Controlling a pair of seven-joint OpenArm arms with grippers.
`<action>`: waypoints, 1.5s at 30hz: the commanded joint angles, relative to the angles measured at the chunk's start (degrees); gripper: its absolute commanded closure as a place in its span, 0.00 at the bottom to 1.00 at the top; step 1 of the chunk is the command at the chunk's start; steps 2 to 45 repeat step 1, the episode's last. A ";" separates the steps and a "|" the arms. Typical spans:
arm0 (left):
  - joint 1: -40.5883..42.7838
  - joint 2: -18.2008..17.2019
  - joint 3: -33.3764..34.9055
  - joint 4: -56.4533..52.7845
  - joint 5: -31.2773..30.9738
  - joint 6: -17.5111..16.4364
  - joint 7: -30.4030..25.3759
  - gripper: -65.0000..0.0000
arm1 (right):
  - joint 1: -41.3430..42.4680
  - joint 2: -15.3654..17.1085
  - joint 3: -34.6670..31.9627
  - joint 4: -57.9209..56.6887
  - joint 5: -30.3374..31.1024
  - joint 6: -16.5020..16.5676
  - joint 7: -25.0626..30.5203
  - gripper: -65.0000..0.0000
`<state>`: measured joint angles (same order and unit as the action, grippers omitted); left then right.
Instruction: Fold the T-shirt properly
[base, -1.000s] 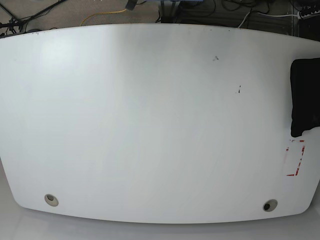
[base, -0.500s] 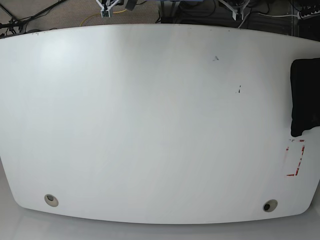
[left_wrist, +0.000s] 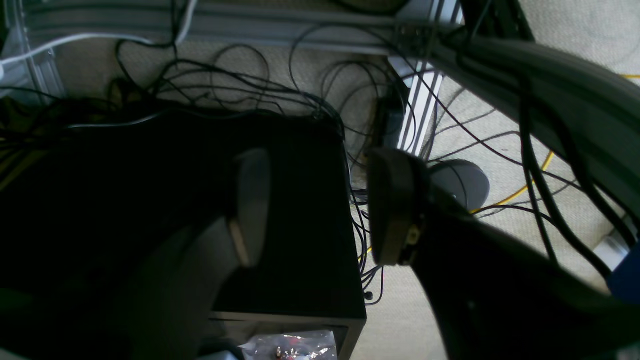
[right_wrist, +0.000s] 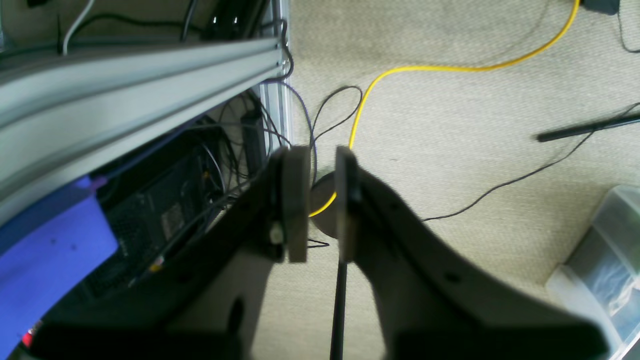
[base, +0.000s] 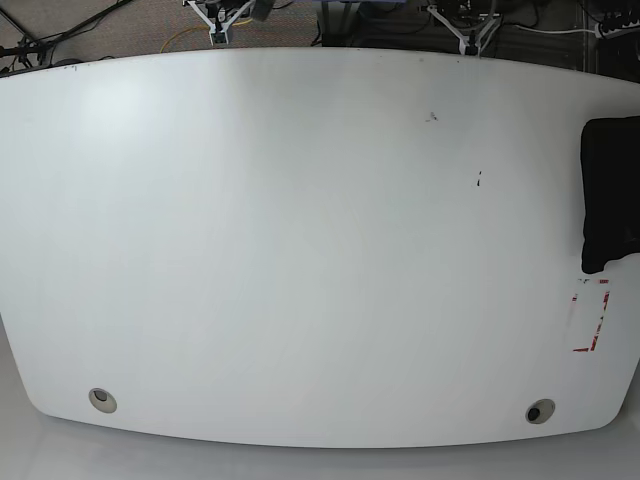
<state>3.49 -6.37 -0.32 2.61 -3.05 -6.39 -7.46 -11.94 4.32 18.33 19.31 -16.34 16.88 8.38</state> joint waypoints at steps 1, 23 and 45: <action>0.60 0.17 0.10 -0.11 0.10 0.11 0.12 0.57 | -0.23 0.30 0.09 -0.01 -0.15 0.21 0.19 0.86; 0.60 0.17 0.10 -0.11 0.10 0.11 0.12 0.57 | -0.23 0.30 0.09 -0.01 -0.15 0.21 0.19 0.86; 0.60 0.17 0.10 -0.11 0.10 0.11 0.12 0.57 | -0.23 0.30 0.09 -0.01 -0.15 0.21 0.19 0.86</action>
